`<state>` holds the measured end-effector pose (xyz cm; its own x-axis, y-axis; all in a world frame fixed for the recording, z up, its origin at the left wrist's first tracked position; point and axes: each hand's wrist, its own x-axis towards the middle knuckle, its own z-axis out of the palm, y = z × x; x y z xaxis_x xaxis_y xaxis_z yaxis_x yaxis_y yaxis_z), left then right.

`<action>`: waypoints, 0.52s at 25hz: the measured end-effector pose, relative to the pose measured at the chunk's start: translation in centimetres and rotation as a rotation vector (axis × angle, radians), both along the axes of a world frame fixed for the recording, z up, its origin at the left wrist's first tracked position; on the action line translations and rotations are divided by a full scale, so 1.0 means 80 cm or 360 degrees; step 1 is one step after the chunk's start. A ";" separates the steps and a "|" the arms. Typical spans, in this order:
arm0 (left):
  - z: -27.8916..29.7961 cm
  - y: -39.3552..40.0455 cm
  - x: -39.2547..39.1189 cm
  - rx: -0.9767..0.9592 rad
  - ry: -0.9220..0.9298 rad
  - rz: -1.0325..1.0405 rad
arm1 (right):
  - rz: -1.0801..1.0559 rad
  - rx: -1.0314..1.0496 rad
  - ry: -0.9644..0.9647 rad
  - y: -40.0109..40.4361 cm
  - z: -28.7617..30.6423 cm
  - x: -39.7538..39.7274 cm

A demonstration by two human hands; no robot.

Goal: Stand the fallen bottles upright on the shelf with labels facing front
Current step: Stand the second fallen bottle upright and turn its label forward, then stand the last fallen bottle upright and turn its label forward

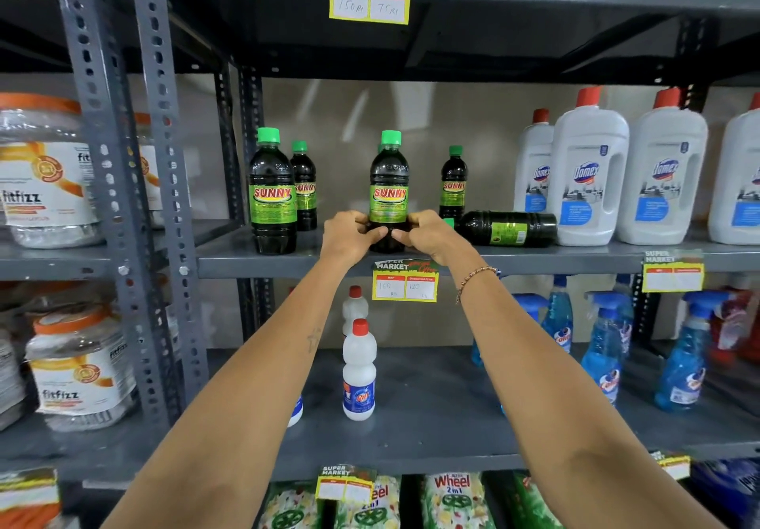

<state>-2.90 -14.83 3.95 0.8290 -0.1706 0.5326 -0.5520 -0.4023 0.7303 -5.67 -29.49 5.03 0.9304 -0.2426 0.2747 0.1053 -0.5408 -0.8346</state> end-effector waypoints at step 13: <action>-0.018 0.002 -0.026 -0.0227 -0.0301 0.0101 | -0.0022 -0.0002 -0.0051 0.011 -0.002 -0.037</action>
<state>-5.01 -14.64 2.54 0.7187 -0.0332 0.6946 -0.6614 -0.3408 0.6681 -8.61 -28.59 4.88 0.9176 -0.2552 0.3047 0.1245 -0.5434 -0.8302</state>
